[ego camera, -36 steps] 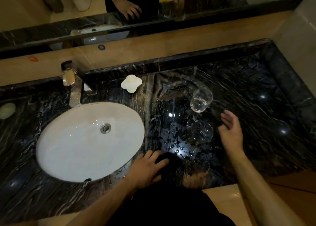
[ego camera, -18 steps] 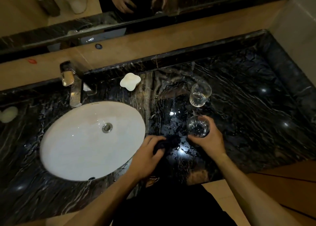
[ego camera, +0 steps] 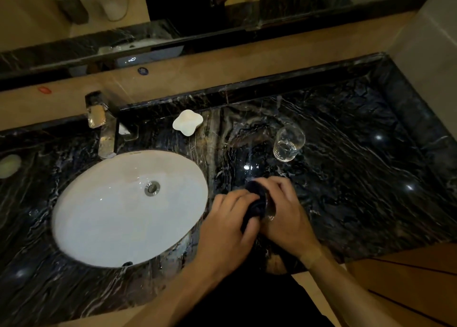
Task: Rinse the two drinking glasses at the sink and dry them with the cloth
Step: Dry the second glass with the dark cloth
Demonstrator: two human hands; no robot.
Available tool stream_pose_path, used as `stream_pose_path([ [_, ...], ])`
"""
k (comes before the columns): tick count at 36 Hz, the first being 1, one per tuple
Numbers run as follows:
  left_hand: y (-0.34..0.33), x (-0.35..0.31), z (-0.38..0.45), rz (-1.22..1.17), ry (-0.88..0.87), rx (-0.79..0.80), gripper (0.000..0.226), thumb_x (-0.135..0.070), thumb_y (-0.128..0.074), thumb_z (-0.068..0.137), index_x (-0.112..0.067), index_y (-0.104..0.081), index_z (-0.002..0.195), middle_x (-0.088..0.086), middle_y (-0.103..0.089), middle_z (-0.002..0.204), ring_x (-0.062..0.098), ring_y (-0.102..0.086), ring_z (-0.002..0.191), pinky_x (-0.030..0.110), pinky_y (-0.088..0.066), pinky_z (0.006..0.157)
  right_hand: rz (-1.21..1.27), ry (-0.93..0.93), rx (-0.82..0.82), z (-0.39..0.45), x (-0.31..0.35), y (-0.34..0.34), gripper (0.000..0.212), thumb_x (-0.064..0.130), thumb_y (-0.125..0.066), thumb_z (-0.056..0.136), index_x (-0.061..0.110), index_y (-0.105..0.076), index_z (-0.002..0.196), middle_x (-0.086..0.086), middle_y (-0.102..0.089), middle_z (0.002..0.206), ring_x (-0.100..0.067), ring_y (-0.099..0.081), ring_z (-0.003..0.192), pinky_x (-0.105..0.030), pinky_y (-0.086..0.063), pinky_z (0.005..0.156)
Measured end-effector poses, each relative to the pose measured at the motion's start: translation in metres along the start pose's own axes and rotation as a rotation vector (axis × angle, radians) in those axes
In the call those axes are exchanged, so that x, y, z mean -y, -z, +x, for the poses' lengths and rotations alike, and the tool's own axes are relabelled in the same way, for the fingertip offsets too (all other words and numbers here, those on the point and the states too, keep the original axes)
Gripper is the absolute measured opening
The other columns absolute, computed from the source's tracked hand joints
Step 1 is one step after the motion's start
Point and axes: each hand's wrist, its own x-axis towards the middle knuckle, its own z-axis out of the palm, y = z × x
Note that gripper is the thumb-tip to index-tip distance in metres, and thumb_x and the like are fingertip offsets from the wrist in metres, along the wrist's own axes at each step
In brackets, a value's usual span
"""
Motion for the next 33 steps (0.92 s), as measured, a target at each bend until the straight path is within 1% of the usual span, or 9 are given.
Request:
stream_pose_path([
  [4, 0.022, 0.007, 0.008, 0.050, -0.121, 0.357, 0.058, -0.053, -0.053, 0.091, -0.020, -0.050, 0.139, -0.006, -0.052, 0.140, 0.014, -0.044, 0.125, 0.030, -0.043, 0.102, -0.079, 0.115, 0.105, 0.006, 0.003, 0.009, 0.065, 0.045, -0.057, 0.072, 0.028, -0.056, 0.134, 0.006, -0.047, 0.125, -0.018, -0.051, 0.114, -0.038, -0.055, 0.088],
  [7, 0.033, 0.013, 0.020, 0.091, -0.146, 0.593, 0.065, -0.048, -0.066, 0.083, -0.022, -0.046, 0.139, -0.005, -0.049, 0.141, 0.012, -0.042, 0.127, 0.031, -0.046, 0.100, -0.133, 0.200, 0.232, 0.012, 0.009, 0.010, 0.076, 0.044, -0.072, 0.062, 0.036, -0.049, 0.134, 0.007, -0.049, 0.122, -0.015, -0.048, 0.110, -0.040, -0.056, 0.079],
  [11, 0.044, 0.015, 0.036, 0.027, -0.095, 0.734, 0.050, -0.038, -0.077, 0.079, -0.027, -0.055, 0.122, -0.010, -0.060, 0.120, 0.010, -0.056, 0.101, 0.026, -0.048, 0.084, -0.133, 0.198, 0.426, 0.022, 0.016, 0.010, 0.089, 0.051, -0.083, 0.061, 0.035, -0.046, 0.140, 0.012, -0.048, 0.126, -0.006, -0.042, 0.111, -0.034, -0.051, 0.088],
  [14, 0.053, 0.018, 0.042, -0.163, -0.012, 0.791, 0.033, -0.025, -0.079, 0.080, -0.038, -0.058, 0.102, -0.021, -0.061, 0.095, -0.004, -0.056, 0.080, 0.016, -0.043, 0.074, -0.085, 0.180, 0.557, 0.032, 0.020, 0.016, 0.094, 0.044, -0.087, 0.062, 0.038, -0.042, 0.145, 0.013, -0.050, 0.128, -0.005, -0.047, 0.114, -0.029, -0.048, 0.094],
  [19, 0.063, 0.026, 0.036, -0.859, 0.496, 0.664, 0.029, -0.007, -0.077, 0.081, -0.024, -0.075, 0.104, 0.002, -0.073, 0.086, 0.015, -0.067, 0.076, 0.029, -0.056, 0.069, 0.343, 0.028, 0.503, 0.043, 0.015, 0.029, 0.082, 0.036, -0.091, 0.063, 0.049, -0.049, 0.132, 0.018, -0.061, 0.127, -0.003, -0.061, 0.118, -0.027, -0.052, 0.100],
  [23, 0.064, 0.022, 0.036, -1.241, 0.755, 0.479, 0.042, -0.004, -0.072, 0.076, -0.003, -0.065, 0.117, 0.017, -0.072, 0.101, 0.029, -0.072, 0.086, 0.039, -0.061, 0.068, 0.646, -0.022, 0.334, 0.035, 0.018, 0.014, 0.044, 0.041, -0.066, 0.086, 0.034, -0.053, 0.128, 0.014, -0.067, 0.118, -0.010, -0.066, 0.108, -0.025, -0.053, 0.091],
  [25, 0.062, 0.016, 0.037, -1.289, 0.780, 0.438, 0.045, -0.002, -0.073, 0.074, -0.001, -0.065, 0.118, 0.019, -0.071, 0.103, 0.031, -0.071, 0.088, 0.042, -0.061, 0.069, 0.633, -0.017, 0.161, 0.034, 0.025, 0.002, 0.030, 0.044, -0.052, 0.092, 0.029, -0.055, 0.117, 0.013, -0.068, 0.103, -0.010, -0.066, 0.093, -0.027, -0.053, 0.083],
  [29, 0.057, 0.006, 0.038, -1.254, 0.766, 0.373, 0.047, 0.004, -0.077, 0.071, -0.005, -0.065, 0.116, 0.017, -0.072, 0.096, 0.028, -0.071, 0.080, 0.038, -0.061, 0.067, 0.582, 0.026, -0.066, 0.042, 0.034, -0.009, 0.030, 0.042, -0.038, 0.092, 0.024, -0.058, 0.102, 0.016, -0.066, 0.089, -0.002, -0.062, 0.075, -0.020, -0.050, 0.064],
  [33, 0.055, 0.006, 0.041, -0.821, 0.520, 0.363, 0.044, 0.005, -0.078, 0.077, -0.019, -0.070, 0.113, 0.005, -0.077, 0.095, 0.016, -0.072, 0.082, 0.025, -0.056, 0.072, 0.658, -0.120, -0.066, 0.053, 0.041, -0.007, 0.027, 0.029, -0.042, 0.093, 0.016, -0.065, 0.092, 0.012, -0.068, 0.081, 0.000, -0.060, 0.073, -0.015, -0.047, 0.065],
])
